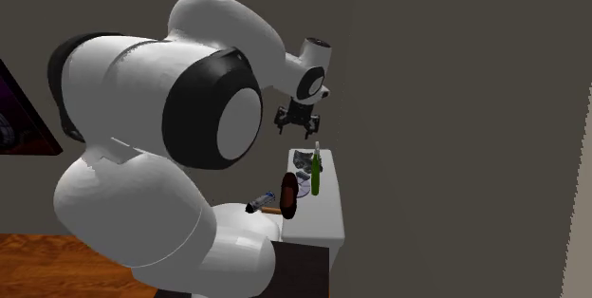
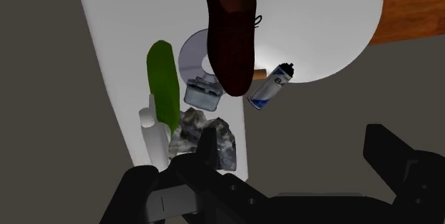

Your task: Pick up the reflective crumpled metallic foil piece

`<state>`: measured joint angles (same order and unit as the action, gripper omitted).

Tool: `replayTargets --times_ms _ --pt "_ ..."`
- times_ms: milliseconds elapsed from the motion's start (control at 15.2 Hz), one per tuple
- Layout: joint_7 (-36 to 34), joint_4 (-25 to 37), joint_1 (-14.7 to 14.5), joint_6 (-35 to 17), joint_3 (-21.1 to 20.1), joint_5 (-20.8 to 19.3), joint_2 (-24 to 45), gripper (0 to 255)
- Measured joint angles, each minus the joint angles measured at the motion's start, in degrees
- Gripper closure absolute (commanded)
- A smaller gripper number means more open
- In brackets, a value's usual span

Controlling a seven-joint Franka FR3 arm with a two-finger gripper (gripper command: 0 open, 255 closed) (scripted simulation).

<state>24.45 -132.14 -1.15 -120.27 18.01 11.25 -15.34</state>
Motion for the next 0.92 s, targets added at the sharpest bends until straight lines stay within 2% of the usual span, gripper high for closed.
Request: replayTargets --times_ms 528,660,792,924 --pt "13.3 7.7 -0.5 -5.5 3.3 9.9 18.4 0" --pt "16.6 11.4 0.3 -5.7 3.6 12.4 22.7 0" --pt "19.2 13.5 0.9 -8.6 3.2 14.8 26.7 0" --pt "22.0 17.4 2.2 -6.3 2.4 17.3 32.5 0"
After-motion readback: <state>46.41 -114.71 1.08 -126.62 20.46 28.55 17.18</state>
